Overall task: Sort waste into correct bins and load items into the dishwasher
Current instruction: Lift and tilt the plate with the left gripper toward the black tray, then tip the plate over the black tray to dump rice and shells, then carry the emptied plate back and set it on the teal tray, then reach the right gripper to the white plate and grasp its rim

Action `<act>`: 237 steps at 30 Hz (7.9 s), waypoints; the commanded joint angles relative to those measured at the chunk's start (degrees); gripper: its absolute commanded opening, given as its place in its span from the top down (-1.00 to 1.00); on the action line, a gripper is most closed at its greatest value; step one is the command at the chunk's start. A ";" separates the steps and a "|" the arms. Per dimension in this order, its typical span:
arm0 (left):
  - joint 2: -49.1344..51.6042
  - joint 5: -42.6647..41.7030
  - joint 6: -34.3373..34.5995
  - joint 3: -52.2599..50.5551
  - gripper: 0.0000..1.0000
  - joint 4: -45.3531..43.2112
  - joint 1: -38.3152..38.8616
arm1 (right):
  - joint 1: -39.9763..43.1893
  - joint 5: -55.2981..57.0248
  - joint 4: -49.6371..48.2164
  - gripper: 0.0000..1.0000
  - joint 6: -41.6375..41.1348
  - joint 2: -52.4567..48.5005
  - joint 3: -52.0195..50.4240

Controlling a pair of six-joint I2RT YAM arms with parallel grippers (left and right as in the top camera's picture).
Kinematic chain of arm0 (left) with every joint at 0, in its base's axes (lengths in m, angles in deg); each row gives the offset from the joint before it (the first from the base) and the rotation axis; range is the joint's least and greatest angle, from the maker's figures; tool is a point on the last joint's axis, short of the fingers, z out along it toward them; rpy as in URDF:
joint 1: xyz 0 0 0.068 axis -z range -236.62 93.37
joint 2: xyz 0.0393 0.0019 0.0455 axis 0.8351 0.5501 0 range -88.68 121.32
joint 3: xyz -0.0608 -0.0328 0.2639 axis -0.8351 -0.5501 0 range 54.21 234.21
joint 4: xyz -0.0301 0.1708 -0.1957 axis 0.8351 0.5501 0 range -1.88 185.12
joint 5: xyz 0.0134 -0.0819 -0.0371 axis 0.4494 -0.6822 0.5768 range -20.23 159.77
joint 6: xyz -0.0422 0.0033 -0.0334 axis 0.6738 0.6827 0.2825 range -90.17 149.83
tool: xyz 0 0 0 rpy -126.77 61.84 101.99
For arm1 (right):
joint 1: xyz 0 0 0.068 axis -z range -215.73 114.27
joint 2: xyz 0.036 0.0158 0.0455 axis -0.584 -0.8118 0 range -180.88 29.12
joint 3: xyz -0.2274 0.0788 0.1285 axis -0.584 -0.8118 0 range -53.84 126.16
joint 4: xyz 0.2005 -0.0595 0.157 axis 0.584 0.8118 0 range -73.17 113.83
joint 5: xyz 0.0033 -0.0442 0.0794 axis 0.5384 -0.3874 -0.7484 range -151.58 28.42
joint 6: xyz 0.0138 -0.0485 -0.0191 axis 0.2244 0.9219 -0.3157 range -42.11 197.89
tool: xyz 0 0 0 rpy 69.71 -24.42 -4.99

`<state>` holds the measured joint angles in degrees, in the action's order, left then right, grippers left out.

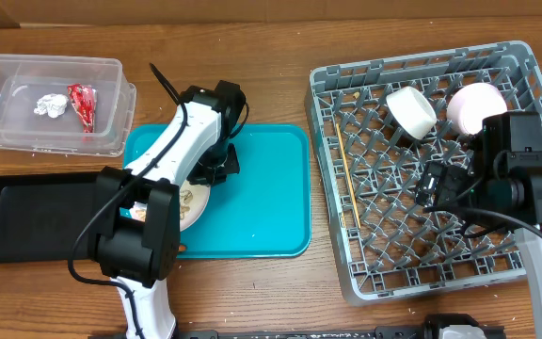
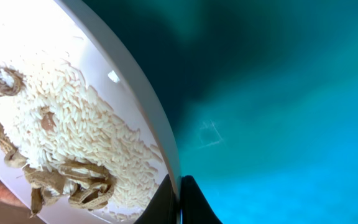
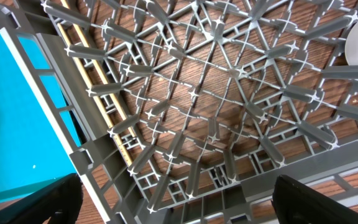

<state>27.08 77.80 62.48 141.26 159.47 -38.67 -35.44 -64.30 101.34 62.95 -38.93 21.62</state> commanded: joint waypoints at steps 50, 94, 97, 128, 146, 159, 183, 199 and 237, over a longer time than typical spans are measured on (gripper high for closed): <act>-4.22 -4.48 -13.84 12.13 0.92 14.08 -25.44 | 0.09 0.31 -0.22 -1.00 0.39 0.20 -0.20; -7.98 -55.01 -42.56 12.13 0.92 15.15 -63.80 | 0.09 1.16 -0.39 -1.00 0.39 0.20 -0.20; -7.98 -57.75 -44.30 12.13 0.92 15.67 -65.77 | 0.09 1.16 -0.37 -1.00 0.39 0.20 -0.20; -7.37 -66.16 -49.51 12.07 0.92 17.97 -68.61 | 0.09 1.18 -0.17 -1.00 0.39 0.20 -0.20; -7.54 -64.22 -52.50 12.07 0.92 19.91 -68.57 | 0.09 1.16 -0.04 -1.00 0.39 0.20 -0.20; -11.08 -69.57 -57.83 11.91 0.92 25.49 -64.50 | 0.09 1.16 -0.04 -1.00 0.39 0.20 -0.20; -7.78 -14.97 -4.26 11.89 0.92 -2.16 3.80 | 0.09 1.16 -0.17 -1.00 0.37 0.20 -0.20; 0.33 -11.69 0.13 13.22 -0.22 2.40 8.17 | 0.09 -0.04 -4.13 -1.00 0.42 0.20 -0.20; -20.92 -6.10 -5.51 13.60 -0.57 8.02 -31.43 | -38.60 -4.81 -43.54 -0.52 -12.00 -45.24 2.43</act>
<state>6.69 71.11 59.24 154.13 167.69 -70.23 -74.06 -70.07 58.81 55.56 -83.65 22.71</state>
